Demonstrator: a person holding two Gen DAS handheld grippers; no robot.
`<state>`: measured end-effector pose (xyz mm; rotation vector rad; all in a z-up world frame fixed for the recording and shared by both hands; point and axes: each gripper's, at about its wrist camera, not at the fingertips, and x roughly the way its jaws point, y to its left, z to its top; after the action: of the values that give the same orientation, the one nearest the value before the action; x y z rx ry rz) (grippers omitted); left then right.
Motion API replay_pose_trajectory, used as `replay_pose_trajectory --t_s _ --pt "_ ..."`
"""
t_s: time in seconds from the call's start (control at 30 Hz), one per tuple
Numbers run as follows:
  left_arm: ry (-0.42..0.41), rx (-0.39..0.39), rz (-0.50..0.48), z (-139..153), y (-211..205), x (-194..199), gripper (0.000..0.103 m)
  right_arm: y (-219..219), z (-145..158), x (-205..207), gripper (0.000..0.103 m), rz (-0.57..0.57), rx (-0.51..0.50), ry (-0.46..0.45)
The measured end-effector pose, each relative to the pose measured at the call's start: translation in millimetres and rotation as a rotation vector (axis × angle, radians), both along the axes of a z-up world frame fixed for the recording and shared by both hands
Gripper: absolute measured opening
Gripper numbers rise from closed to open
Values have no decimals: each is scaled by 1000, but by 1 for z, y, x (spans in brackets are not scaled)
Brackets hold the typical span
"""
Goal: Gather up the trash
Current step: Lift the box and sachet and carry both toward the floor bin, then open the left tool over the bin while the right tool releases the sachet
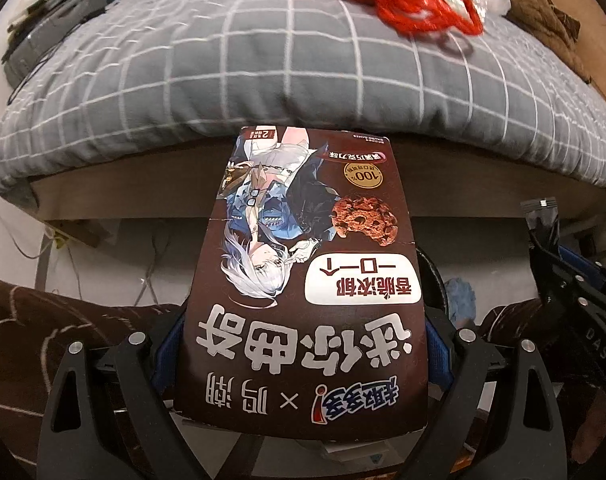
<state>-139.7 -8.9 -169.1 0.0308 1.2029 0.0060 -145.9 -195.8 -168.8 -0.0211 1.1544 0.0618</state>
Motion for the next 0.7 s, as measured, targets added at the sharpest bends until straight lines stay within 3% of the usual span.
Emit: replay_pose_trajectory --t_s 0.43,0.7 --pt "37 -21 -54 -21 -29 17 90 -33 -7 -5 24 -50 13 18" --pt "29 9 -71 -30 -33 18 97 -20 -12 -1 24 -15 16 25"
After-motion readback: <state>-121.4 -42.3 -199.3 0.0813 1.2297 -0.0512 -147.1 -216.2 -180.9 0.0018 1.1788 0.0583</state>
